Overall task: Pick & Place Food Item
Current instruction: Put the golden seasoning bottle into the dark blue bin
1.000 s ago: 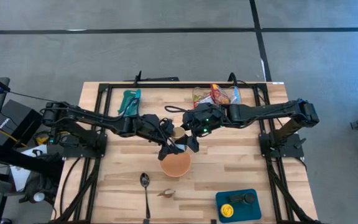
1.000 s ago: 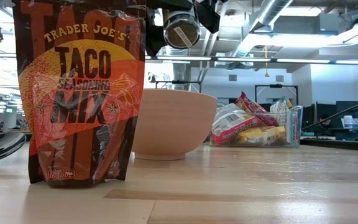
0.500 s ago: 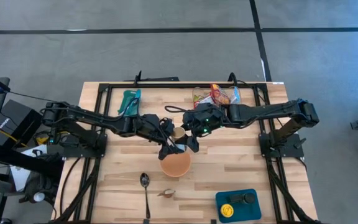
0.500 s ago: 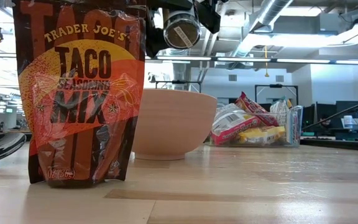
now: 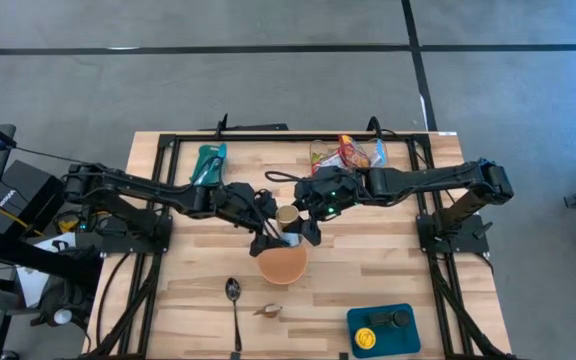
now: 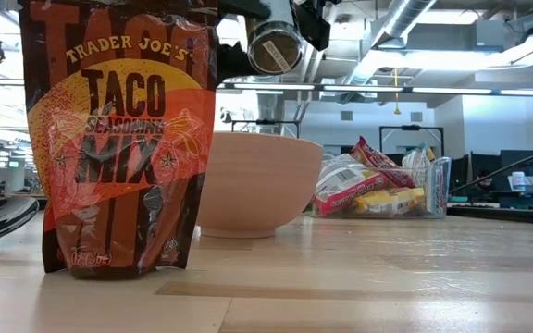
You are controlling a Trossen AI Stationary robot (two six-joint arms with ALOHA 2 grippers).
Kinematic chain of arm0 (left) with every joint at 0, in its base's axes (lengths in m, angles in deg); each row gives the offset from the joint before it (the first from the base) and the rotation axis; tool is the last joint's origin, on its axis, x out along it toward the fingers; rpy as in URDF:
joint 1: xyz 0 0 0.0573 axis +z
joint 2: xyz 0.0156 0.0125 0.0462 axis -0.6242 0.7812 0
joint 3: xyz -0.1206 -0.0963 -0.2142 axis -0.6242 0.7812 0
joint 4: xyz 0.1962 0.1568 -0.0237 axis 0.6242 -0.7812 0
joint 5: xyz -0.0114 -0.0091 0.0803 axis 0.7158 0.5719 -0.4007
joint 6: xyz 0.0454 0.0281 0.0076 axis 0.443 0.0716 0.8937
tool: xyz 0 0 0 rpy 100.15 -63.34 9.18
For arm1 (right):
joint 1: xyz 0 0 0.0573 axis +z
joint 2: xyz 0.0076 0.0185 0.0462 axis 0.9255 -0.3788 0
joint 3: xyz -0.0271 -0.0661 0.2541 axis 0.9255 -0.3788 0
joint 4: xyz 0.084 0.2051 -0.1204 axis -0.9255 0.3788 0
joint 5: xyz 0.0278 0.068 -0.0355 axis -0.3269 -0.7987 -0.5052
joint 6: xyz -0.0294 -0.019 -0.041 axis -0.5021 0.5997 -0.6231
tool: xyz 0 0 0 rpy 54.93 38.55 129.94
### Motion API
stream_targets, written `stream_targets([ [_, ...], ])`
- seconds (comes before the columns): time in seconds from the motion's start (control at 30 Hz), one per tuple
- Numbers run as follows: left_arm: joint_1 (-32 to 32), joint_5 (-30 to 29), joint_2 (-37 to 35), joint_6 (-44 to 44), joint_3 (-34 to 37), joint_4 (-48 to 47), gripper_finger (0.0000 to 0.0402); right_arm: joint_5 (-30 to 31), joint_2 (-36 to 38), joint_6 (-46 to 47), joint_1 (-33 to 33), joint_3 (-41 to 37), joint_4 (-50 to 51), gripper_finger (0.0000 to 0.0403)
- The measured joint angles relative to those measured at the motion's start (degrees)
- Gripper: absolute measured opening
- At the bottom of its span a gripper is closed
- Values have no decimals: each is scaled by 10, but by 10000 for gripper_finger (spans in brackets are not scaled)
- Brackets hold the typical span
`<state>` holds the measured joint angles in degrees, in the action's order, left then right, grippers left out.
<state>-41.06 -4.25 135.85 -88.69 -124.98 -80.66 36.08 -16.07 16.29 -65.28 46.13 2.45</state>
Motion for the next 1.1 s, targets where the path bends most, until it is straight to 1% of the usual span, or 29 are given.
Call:
stream_targets([
  [0.17, 7, -1, -22, 0, 0, -30, 363, 0, 0, -5, -4, 0, 9, 266],
  [0.47, 32, -4, -89, 0, 0, -162, 353, 1, 0, -10, -14, 0, 11, 266],
  [0.67, 47, -4, -139, 0, 0, -200, 339, 1, 0, -11, -21, 0, 10, 266],
  [0.83, 64, -6, -185, 0, 0, -211, 321, 2, 0, -11, -27, 0, 7, 266],
  [1.1, 92, -66, -255, 45, 0, -229, 287, 5, 0, -15, -34, 0, 7, 266],
])
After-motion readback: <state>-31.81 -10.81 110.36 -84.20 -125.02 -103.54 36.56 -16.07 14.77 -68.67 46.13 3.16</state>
